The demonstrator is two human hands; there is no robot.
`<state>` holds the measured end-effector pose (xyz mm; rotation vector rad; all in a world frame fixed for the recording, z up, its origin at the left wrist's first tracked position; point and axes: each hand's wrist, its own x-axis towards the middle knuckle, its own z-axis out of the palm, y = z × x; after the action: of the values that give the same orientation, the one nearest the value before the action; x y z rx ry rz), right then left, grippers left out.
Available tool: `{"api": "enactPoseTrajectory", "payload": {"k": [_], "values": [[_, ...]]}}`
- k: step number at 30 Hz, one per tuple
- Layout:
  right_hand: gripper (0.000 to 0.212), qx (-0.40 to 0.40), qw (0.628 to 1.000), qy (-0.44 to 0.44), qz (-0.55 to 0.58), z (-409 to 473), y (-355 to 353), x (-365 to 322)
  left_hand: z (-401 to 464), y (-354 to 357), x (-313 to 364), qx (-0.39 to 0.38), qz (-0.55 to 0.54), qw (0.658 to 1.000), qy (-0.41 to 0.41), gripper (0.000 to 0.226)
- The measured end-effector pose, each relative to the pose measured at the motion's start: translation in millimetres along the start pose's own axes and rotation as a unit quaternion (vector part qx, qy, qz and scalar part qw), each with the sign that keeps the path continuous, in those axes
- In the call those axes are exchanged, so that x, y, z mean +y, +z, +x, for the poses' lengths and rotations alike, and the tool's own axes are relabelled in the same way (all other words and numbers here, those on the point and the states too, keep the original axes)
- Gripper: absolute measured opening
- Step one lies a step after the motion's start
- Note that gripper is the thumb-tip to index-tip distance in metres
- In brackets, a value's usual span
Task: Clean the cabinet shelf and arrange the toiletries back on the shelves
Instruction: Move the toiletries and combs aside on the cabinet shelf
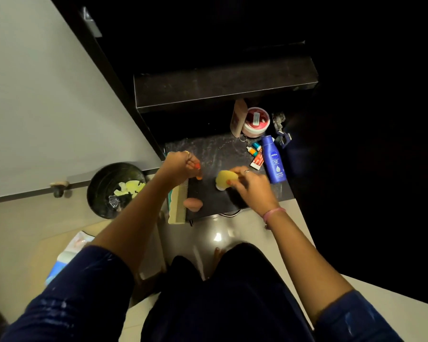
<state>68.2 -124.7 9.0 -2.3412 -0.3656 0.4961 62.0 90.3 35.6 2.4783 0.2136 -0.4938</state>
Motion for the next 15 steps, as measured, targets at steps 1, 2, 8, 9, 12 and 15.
{"api": "enactPoseTrajectory", "payload": {"k": [1, 2, 8, 9, 12, 15], "values": [[0.026, -0.016, 1.0, -0.023, -0.015, 2.4, 5.3, -3.6, -1.2, 1.9, -4.2, -0.003, 0.013, 1.0, 0.011, 0.012], [0.026, -0.028, 0.998, -0.041, -0.025, 4.7, 10.7, -7.3, -2.8, 3.2, -7.7, -0.008, 0.018, 1.0, 0.01, 0.013], [0.029, -0.085, 0.991, -0.087, -0.05, 15.0, 37.3, -19.7, -9.0, 8.5, -19.1, -0.013, 0.028, 0.999, 0.018, 0.019], [0.029, -0.093, 0.99, -0.088, -0.053, 16.1, 39.6, -21.2, -9.7, 9.2, -20.6, -0.016, 0.029, 0.999, 0.023, 0.02], [0.028, -0.111, 0.988, -0.094, -0.052, 18.3, 43.0, -24.9, -10.6, 12.9, -27.4, -0.031, 0.046, 0.998, 0.032, 0.02], [0.026, -0.129, 0.985, -0.098, -0.051, 20.7, 44.6, -25.2, -11.7, 14.4, -32.6, -0.035, 0.06, 0.997, 0.035, 0.023]]}}
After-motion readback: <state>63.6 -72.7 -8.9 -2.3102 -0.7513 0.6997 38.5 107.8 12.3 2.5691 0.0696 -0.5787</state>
